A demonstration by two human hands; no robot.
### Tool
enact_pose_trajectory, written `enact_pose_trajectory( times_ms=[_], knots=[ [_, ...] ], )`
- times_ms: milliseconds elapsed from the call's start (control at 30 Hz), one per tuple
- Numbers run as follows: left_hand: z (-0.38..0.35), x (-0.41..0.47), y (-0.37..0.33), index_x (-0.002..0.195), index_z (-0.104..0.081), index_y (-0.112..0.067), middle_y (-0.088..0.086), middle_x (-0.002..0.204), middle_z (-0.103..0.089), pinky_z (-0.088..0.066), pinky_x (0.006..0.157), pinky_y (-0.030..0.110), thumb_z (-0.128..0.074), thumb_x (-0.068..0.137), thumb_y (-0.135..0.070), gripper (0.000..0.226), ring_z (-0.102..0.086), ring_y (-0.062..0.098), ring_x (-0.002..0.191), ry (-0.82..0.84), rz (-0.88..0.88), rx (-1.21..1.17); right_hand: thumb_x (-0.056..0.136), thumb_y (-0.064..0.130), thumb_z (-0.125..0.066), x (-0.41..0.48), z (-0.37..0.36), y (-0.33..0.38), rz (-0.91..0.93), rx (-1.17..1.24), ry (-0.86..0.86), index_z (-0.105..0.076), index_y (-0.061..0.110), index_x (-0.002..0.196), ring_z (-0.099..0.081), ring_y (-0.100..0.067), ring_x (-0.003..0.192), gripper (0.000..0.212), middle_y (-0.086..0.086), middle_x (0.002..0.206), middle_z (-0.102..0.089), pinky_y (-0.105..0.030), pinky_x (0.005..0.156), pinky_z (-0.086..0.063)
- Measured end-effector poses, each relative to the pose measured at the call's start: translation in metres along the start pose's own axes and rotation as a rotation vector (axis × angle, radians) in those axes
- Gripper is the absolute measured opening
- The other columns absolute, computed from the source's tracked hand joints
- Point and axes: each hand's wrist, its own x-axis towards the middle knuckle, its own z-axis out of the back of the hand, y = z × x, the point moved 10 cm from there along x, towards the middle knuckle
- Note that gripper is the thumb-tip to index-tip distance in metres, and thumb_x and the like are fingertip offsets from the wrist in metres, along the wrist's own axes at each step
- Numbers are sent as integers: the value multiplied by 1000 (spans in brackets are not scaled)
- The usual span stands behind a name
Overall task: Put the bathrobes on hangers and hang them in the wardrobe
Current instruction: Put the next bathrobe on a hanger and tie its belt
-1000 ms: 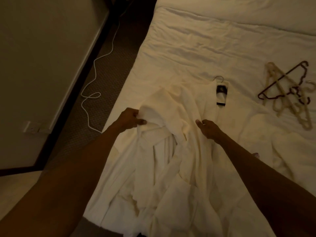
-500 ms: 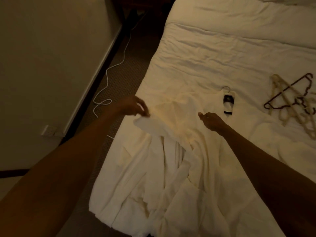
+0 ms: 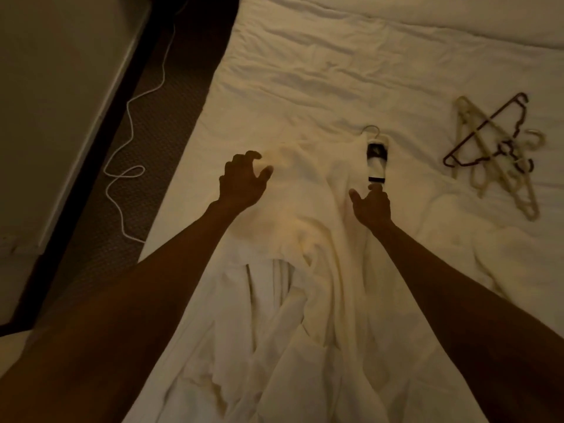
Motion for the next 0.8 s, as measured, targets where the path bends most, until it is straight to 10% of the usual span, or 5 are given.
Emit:
enact_pose_trajectory(
  times_ms=[233,367,500,800],
  knots=[
    [-46,38,-5,146,-33,-22,17,140,-43,-40,102,57,-57,89,-62,74,-42,40,129,148,92,169,86,36,-70,41,18,-7,-53,270,-75,-66,4,115,-60,-31,111,43,-14,117,-66,-38,96,-47],
    [-53,44,-2,143,-38,-26,14,139,-42,-39,102,57,-67,87,-51,68,-41,38,129,162,102,237,89,29,-69,50,74,-39,-133,209,-266,-67,1,108,-60,-35,109,34,-19,112,-67,-38,88,-46],
    [-57,38,-11,142,-37,-23,14,140,-38,-37,100,56,-64,91,-41,61,-38,38,129,116,114,352,88,38,-68,53,63,-42,-41,109,-78,-50,16,62,-56,-30,84,38,-3,65,-51,-34,71,-39],
    [-76,-69,-80,127,-58,-21,4,125,-56,-40,84,39,-53,93,-42,40,-51,28,114,-181,-410,209,68,48,-84,-11,15,-73,-40,202,207,-66,5,109,-63,-23,95,62,-6,104,-67,-39,80,-57]
  ],
)
